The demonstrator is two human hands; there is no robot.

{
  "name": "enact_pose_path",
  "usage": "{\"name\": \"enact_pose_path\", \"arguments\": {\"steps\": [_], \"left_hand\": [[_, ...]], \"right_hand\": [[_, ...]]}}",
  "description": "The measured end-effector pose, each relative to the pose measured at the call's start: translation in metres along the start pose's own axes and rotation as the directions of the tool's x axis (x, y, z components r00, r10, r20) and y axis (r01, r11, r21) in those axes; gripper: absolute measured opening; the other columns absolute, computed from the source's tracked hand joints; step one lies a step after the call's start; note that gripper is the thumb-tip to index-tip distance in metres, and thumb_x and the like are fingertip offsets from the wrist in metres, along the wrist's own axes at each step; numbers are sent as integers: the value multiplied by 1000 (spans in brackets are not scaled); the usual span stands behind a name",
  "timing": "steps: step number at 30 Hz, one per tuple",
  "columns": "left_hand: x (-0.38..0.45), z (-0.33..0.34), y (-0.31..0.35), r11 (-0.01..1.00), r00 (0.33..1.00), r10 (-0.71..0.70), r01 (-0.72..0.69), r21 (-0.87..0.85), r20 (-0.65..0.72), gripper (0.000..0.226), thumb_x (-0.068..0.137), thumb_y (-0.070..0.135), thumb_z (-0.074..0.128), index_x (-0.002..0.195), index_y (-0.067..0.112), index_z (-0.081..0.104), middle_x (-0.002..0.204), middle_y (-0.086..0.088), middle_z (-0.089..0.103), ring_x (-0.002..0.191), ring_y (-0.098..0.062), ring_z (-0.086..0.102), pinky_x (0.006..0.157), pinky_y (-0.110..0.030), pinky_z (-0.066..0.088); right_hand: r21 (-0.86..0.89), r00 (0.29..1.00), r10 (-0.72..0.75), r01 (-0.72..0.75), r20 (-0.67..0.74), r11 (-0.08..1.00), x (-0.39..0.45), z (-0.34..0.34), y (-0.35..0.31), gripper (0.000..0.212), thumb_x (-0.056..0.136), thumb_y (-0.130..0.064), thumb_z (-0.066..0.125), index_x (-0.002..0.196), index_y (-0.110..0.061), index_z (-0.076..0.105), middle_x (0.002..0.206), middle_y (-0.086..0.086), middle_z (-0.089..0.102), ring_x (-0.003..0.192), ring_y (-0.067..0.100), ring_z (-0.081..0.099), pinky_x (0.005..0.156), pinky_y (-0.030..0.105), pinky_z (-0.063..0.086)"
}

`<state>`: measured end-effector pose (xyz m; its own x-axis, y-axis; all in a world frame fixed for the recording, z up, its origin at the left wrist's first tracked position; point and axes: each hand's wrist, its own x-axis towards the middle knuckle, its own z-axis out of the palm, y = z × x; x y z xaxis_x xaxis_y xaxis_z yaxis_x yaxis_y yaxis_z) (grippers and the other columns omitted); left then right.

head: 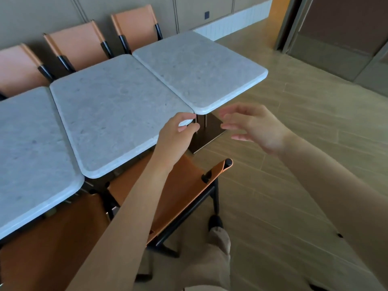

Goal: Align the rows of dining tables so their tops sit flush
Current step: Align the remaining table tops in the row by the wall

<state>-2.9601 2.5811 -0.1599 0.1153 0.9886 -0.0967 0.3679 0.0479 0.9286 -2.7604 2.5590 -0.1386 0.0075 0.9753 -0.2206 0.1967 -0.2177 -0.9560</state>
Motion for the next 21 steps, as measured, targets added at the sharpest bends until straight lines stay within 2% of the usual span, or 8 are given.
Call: {"name": "enact_pose_path", "arguments": {"steps": [6, 13, 17, 18, 19, 21], "left_hand": [[70, 22, -14, 998, 998, -67, 67, 7, -14, 26, 99, 30, 57, 124, 35, 60, 136, 11, 54, 111, -4, 50, 70, -11, 36], [171, 44, -48, 972, 972, -233, 233, -34, -13, 23, 97, 28, 57, 118, 37, 61, 134, 10, 51, 125, -7, 50, 66, -11, 36], [213, 59, -74, 944, 943, -330, 331, -5, 33, 31, 95, 29, 57, 126, 32, 60, 131, 9, 51, 129, -8, 49, 76, -18, 40], [219, 60, -79, 935, 935, -354, 354, -10, 38, 34, 95, 29, 58, 129, 30, 59, 125, 9, 53, 123, -5, 53, 74, -16, 41], [225, 62, -84, 928, 927, -372, 372, -10, 44, 36, 95, 28, 57, 131, 28, 59, 114, 12, 56, 108, 1, 57, 68, -11, 42], [232, 64, -93, 917, 916, -399, 398, 26, 51, 38, 97, 26, 57, 134, 25, 57, 93, 20, 52, 74, 9, 52, 56, -5, 40]], "right_hand": [[-15, 998, 53, -53, 40, 998, 75, -16, 3, 15, 100, -23, 60, 108, -28, 72, 116, -12, 73, 103, 4, 71, 87, 28, 57], [-29, 985, 163, -162, 52, 986, 185, -22, 22, 17, 100, -26, 60, 111, -27, 72, 115, -10, 73, 105, 5, 70, 97, 35, 56], [-4, 973, 228, -228, 24, 974, 232, -20, 48, 17, 100, -25, 60, 112, -26, 72, 117, -8, 72, 107, 5, 69, 99, 36, 56], [-6, 970, 244, -244, 20, 970, 241, -18, 54, 17, 99, -24, 60, 112, -26, 72, 117, -7, 72, 107, 5, 69, 98, 36, 56], [-14, 965, 261, -261, 20, 965, 250, -16, 61, 17, 99, -24, 60, 111, -26, 72, 116, -7, 72, 108, 5, 69, 98, 36, 56], [-48, 957, 287, -286, 36, 957, 265, -10, 74, 19, 99, -20, 58, 110, -28, 72, 114, -8, 72, 109, 4, 68, 98, 35, 55]]}}
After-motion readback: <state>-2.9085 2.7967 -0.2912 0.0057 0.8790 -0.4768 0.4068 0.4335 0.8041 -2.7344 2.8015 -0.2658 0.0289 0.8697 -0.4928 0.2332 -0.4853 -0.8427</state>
